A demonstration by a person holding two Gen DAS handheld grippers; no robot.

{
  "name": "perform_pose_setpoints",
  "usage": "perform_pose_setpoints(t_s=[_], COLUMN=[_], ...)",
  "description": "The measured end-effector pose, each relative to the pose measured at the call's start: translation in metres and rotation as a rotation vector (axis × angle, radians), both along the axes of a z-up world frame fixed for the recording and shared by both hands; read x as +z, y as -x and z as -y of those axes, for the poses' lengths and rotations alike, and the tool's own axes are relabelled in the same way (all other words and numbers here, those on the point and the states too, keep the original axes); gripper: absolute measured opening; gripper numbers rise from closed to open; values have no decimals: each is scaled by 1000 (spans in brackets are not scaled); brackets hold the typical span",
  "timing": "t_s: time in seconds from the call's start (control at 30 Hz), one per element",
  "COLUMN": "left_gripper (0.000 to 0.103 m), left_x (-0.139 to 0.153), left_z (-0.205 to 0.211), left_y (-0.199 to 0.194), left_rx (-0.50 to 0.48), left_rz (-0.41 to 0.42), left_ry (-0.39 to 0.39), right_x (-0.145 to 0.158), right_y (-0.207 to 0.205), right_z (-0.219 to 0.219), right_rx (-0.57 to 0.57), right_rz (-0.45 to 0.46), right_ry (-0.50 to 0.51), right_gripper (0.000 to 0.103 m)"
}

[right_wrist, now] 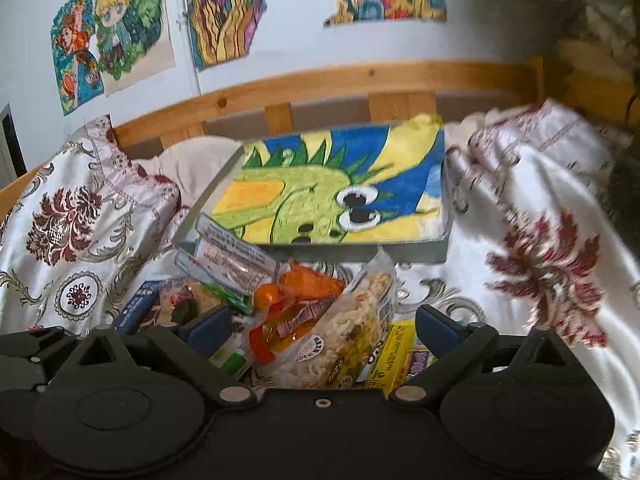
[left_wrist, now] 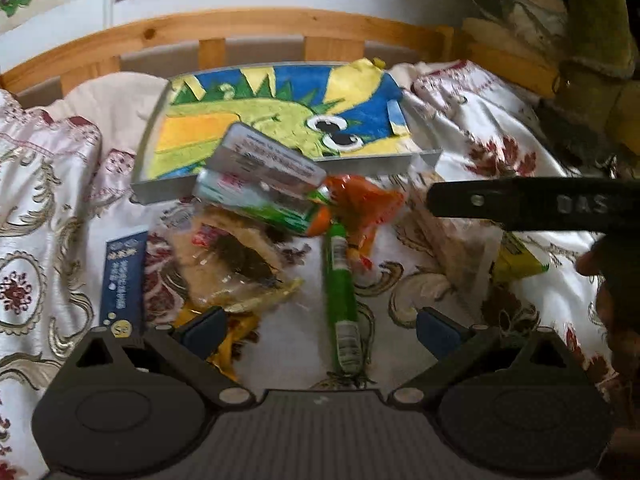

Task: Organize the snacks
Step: 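Move the left tool toward the green tube snack while the right tool moves toward the clear nut bar bag, then close the left tool on the green tube while the right tool closes on the nut bar bag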

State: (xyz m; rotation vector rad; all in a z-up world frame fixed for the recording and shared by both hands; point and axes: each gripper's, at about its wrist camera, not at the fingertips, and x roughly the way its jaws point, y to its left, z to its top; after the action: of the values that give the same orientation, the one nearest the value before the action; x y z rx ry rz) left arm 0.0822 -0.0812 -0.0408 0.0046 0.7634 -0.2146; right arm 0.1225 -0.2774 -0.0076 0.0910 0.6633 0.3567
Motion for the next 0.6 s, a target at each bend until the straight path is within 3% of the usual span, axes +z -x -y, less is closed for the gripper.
perform_pose_setpoints(t_s=[0.1, 0.23, 0.4, 0.47, 0.53, 0.6], left_gripper=[102, 98, 79, 75, 74, 63], left_x=[-6, -6, -7, -8, -9, -10], left_z=[-1, -4, -4, -4, -3, -2], left_y=[-5, -5, -8, -10, -12, -16], left_rx=[-7, -26, -52, -50, -46, -37], left_rz=[-43, -50, -54, -58, -55, -55], left_ry=[12, 89, 135, 161, 162, 156], right_x=[-10, -18, -22, -22, -22, -22], right_y=[-11, -22, -25, -24, -24, -24], right_z=[-1, -1, 3, 3, 3, 3], right_rx=[21, 27, 5, -1, 0, 1], right_rz=[-52, -94, -112, -106, -106, -104], right_ry=[-19, -32, -37, -18, -10, -10], right_gripper=[91, 86, 70, 56, 55, 55])
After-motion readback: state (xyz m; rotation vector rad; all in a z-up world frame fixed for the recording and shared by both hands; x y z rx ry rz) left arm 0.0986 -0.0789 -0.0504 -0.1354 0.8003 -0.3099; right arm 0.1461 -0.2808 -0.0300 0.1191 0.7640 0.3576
